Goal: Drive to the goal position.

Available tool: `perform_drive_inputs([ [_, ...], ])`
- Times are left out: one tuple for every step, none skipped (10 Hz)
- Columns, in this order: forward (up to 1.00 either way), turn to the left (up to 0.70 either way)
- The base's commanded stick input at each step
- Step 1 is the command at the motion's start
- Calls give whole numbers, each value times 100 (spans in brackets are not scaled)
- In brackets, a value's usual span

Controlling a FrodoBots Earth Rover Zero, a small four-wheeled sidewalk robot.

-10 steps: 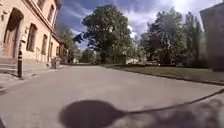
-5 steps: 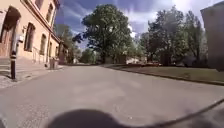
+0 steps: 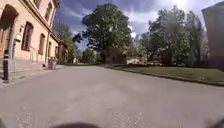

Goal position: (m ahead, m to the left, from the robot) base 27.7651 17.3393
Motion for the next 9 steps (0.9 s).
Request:
perform_drive_inputs([
  [70,6],
  [70,6],
  [70,6],
  [70,6],
  [70,6],
  [70,6],
  [70,6],
  [70,6],
  [70,6],
])
